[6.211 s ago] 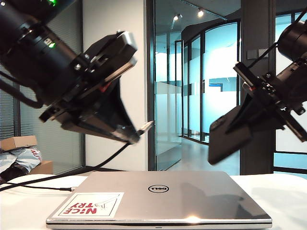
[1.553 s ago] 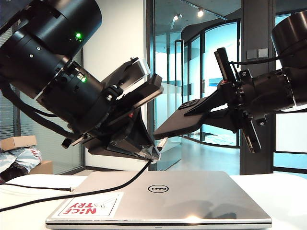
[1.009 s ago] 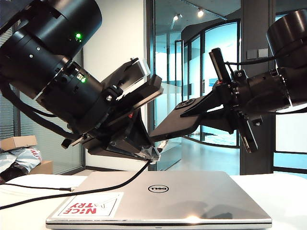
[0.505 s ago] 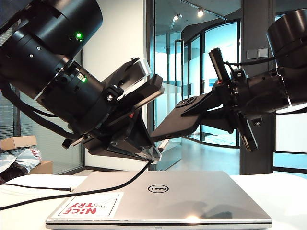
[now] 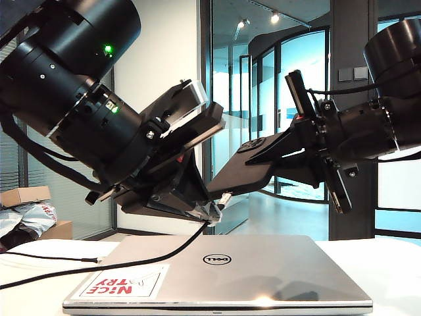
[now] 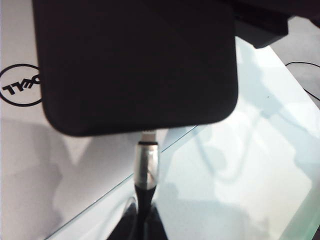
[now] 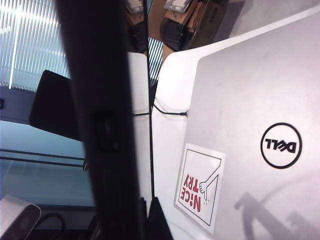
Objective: Pick up the charging cable and the phone, plug the charging cable into the charging port on the phone, and finally place them back on the table.
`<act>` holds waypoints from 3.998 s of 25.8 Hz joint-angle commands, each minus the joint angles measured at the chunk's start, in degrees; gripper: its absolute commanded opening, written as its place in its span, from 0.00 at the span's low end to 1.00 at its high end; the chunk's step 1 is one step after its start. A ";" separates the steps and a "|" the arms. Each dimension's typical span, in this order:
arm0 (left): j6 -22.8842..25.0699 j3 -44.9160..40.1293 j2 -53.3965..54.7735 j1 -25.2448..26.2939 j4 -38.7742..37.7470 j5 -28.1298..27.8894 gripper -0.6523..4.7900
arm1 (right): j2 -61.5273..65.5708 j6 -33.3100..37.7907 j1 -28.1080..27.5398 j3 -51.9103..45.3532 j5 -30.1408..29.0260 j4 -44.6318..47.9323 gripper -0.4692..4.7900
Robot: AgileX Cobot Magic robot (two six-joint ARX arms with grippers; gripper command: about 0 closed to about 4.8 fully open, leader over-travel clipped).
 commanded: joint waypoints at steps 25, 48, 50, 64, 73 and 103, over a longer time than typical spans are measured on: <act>-0.17 0.15 -0.17 0.15 4.59 -0.02 0.11 | -0.55 2.58 2.36 0.28 1.38 2.23 0.08; 0.02 0.15 -0.17 0.09 4.50 0.00 0.11 | -0.55 0.81 -0.07 0.31 -3.54 -0.37 0.08; 0.02 0.15 -0.17 0.09 4.46 0.00 0.11 | -0.55 0.98 -0.07 0.31 -3.41 -0.35 0.08; 0.02 0.15 -0.15 0.09 4.07 0.00 0.11 | -0.55 0.13 -0.07 0.31 0.20 3.96 0.08; 0.00 0.15 0.55 0.09 3.67 0.00 0.11 | -0.55 -0.83 -0.04 0.31 1.38 3.96 0.08; -0.02 0.26 1.18 0.09 7.56 0.00 0.25 | -0.57 -4.24 -0.87 0.33 0.17 -0.70 0.08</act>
